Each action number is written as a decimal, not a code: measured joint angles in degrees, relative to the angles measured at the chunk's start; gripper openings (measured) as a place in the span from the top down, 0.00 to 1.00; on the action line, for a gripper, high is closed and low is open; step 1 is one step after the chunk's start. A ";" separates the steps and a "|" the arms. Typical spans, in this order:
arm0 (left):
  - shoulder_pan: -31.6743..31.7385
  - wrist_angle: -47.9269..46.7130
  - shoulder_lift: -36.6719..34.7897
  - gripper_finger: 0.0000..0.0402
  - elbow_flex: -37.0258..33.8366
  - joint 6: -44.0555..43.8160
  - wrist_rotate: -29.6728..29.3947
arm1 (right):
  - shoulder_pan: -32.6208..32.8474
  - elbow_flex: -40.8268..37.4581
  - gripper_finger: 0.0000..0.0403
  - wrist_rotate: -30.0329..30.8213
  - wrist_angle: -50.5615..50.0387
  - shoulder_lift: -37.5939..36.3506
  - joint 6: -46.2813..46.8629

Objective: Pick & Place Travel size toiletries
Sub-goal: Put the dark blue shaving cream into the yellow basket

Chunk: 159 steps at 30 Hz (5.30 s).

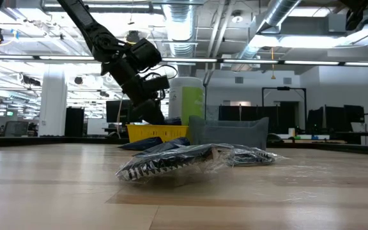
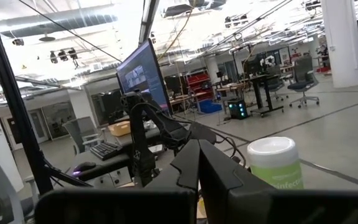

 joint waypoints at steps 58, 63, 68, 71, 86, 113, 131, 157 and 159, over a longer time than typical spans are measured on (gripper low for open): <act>-31.49 5.28 7.72 0.19 -0.07 -58.30 -17.19 | 0.05 -0.01 1.00 -0.02 0.12 0.00 0.04; -32.95 6.30 10.88 0.21 0.06 -60.91 -18.19 | 0.05 -0.01 1.00 -0.02 0.11 0.00 0.05; -34.41 6.72 12.10 0.25 0.20 -64.11 -21.11 | 0.05 -0.01 1.00 -0.04 0.11 0.00 0.09; -34.77 6.22 11.68 0.31 0.09 -64.44 -21.70 | 0.05 -0.01 1.00 -0.04 0.11 0.00 0.09; -34.99 5.06 8.96 0.68 -0.20 -64.79 -18.51 | 0.05 -0.01 1.00 -0.04 0.15 0.00 0.07; -20.60 3.18 -14.38 0.73 -0.09 -36.32 -8.45 | 0.04 -0.01 1.00 -0.04 1.77 0.00 0.04; -27.97 15.85 8.30 0.16 -0.07 -42.19 -5.80 | 0.03 -0.01 1.00 -0.04 1.73 0.00 -0.49; -30.42 16.32 15.06 0.71 0.09 -50.35 -12.02 | 0.05 -0.01 1.00 -0.04 1.78 0.00 -0.44; -30.42 16.27 14.90 0.71 0.08 -51.05 -11.95 | 0.05 -0.01 1.00 -0.04 1.77 0.00 -0.44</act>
